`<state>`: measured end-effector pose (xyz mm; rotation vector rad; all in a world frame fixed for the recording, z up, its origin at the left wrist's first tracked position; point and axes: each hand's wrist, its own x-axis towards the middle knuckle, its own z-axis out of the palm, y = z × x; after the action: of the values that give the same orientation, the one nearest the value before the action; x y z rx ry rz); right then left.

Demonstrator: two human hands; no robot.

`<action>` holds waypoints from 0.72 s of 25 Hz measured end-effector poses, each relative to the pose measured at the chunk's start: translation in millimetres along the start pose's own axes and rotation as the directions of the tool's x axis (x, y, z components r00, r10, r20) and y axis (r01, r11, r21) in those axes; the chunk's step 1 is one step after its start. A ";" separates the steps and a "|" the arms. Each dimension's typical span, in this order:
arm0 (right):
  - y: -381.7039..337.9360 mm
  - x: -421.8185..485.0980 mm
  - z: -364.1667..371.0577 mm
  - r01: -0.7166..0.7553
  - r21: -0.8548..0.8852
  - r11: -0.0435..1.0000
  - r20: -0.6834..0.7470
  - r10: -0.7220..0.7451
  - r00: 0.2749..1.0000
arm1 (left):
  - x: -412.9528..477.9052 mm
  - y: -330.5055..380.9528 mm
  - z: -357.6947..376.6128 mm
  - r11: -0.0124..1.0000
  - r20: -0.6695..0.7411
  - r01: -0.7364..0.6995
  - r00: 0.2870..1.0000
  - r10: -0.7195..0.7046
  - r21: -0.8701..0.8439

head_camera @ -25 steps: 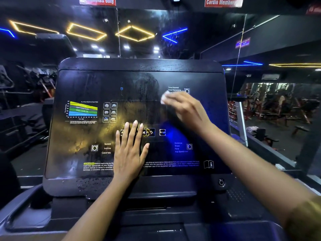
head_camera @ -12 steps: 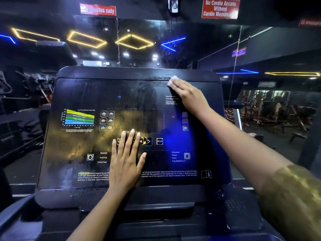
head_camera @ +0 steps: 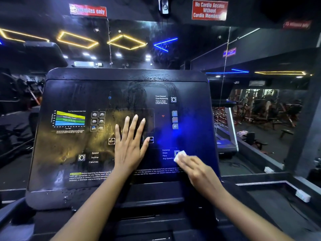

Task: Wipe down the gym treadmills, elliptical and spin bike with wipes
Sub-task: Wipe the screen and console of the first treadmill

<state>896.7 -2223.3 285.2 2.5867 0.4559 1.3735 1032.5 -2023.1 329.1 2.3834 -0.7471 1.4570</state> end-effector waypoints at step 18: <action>8.0 135.1 12.2 0.138 -0.134 0.981 -0.113 -0.154 0.982 | 1.9 0.0 8.2 0.998 0.023 0.020 1.000 -0.021 0.055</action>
<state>979.5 -2183.9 385.5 2.3282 0.5478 1.4655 1039.4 -2027.4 326.9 2.4453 -0.6945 1.4619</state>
